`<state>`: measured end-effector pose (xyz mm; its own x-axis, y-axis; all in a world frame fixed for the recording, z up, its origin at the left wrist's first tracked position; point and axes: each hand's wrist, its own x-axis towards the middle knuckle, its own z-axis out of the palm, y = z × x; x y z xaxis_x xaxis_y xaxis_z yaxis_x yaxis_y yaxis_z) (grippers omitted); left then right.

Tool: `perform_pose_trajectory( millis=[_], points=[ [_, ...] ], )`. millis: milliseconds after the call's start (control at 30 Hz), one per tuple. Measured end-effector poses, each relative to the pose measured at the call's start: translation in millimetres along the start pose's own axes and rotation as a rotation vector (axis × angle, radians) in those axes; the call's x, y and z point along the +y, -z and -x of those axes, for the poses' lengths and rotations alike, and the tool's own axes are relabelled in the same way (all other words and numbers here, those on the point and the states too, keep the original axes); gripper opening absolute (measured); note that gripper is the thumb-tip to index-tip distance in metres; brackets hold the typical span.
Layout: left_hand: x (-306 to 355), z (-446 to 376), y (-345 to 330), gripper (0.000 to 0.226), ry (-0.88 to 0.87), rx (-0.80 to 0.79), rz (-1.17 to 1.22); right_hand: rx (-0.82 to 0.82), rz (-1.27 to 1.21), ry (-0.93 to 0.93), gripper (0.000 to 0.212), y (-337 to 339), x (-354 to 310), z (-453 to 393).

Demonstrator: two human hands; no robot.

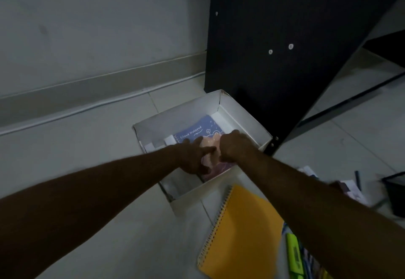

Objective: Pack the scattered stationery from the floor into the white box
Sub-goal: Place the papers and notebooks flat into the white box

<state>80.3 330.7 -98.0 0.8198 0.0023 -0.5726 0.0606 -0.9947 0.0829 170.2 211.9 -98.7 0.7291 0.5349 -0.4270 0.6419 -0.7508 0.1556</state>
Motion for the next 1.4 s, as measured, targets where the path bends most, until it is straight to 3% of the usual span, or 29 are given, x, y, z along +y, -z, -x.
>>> perform_pose_trajectory(
  millis=[133,233,300,400,600,667,767,833,900,933,1000,1033,1167,1233,1300,1400],
  points=[
    [6,-2,-2,0.081,0.018,-0.012,-0.124,0.023,-0.047,0.035,0.048,10,4,16],
    [6,-7,-8,0.081,0.03,-0.026,-0.154,0.234,-0.304,0.126,0.039,28,24,50],
    [2,-12,-13,0.084,0.036,-0.027,-0.168,0.493,-0.43,0.251,0.03,29,40,78],
    [1,-11,-18,0.086,0.082,-0.031,-0.177,0.751,-0.599,0.31,0.016,-4,56,118],
    [34,16,17,0.081,0.066,0.011,0.173,0.648,-0.823,-0.083,0.028,-92,71,166],
    [43,21,25,0.069,0.001,0.066,0.262,0.507,-0.824,-0.203,0.034,-111,70,175],
    [59,27,27,0.054,-0.013,0.255,0.366,0.216,-0.788,-0.291,0.06,-128,68,190],
    [76,41,26,0.042,-0.05,0.514,0.372,0.12,-0.767,-0.326,0.077,-134,62,200],
    [100,65,23,0.029,-0.224,0.769,0.251,0.067,-0.742,-0.342,0.085,-139,54,208],
    [112,78,21,0.025,-0.332,0.806,0.18,0.064,-0.728,-0.344,0.084,-141,50,211],
    [125,90,4,0.024,-0.415,0.676,0.092,0.083,-0.717,-0.34,0.079,-145,42,215],
    [127,91,-7,0.03,-0.356,0.543,0.058,0.095,-0.735,-0.339,0.076,-145,40,216],
    [133,96,-60,0.097,0.009,-0.095,0.02,0.122,-0.819,-0.389,0.077,-145,30,219],
    [136,95,-75,0.108,0.154,-0.186,0.2,0.119,-0.876,-0.432,0.084,-150,24,219],
    [135,87,-80,0.106,0.254,-0.168,0.389,0.126,-0.938,-0.453,0.076,-156,20,220],
    [131,79,-76,0.077,0.306,-0.18,0.632,0.176,-1.075,-0.457,0.051,-158,31,224]
  ],
)
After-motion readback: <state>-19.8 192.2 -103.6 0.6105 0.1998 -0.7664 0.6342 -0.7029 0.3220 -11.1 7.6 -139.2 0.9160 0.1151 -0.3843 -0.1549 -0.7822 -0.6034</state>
